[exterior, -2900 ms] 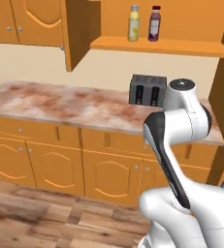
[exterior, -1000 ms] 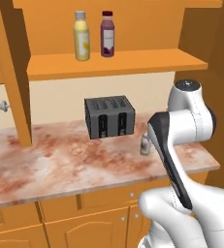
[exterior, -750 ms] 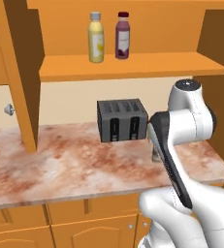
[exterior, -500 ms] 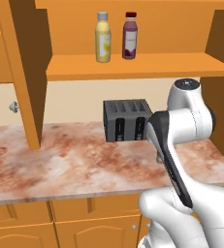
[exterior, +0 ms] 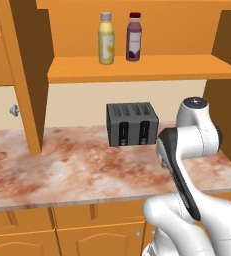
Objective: Sort all alcoholic drinks to one cabinet, and non-alcoholic drinks to the other.
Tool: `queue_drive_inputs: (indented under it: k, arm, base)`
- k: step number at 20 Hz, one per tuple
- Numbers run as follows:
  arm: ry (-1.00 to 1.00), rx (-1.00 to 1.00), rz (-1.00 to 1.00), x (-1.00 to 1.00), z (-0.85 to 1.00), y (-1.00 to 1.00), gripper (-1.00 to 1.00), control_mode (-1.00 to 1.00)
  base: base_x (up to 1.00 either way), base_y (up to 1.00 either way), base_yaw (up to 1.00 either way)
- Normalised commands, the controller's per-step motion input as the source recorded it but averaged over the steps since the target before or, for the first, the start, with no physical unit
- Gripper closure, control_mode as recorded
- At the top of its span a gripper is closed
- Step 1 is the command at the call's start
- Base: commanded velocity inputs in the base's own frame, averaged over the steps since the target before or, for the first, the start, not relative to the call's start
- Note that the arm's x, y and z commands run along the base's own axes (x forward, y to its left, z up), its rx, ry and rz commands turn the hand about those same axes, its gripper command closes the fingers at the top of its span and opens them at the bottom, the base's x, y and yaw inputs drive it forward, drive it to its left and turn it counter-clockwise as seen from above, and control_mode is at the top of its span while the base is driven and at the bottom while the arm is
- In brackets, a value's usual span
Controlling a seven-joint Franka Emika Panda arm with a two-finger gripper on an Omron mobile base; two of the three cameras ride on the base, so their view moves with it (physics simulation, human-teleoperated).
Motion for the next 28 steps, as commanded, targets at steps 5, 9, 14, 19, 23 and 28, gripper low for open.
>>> queue_drive_inputs:
  k: [5, 9, 14, 19, 23, 28]
  arm:
    - [-0.07, 0.00, 0.00, 0.13, -0.31, -0.27, -1.00, -1.00]
    - [-0.06, 0.00, 0.00, 0.31, -0.05, -0.19, -1.00, -1.00]
    - [-0.02, 0.00, 0.00, 0.52, -0.02, -0.03, -1.00, -1.00]
    - [0.00, 0.00, 0.00, 0.44, -0.07, -0.06, -1.00, -1.00]
    - [0.00, 0.00, 0.00, 0.29, -0.04, -0.18, -1.00, -1.00]
    - [0.00, 0.01, 0.00, 0.17, -0.16, -0.10, -1.00, -1.00]
  base:
    - [0.00, 0.00, 0.00]
    - [0.00, 0.00, 0.00]
    - [0.00, 0.00, 0.00]
    - [0.00, 0.00, 0.00]
    - [0.00, 0.00, 0.00]
    - [0.00, 0.00, 0.00]
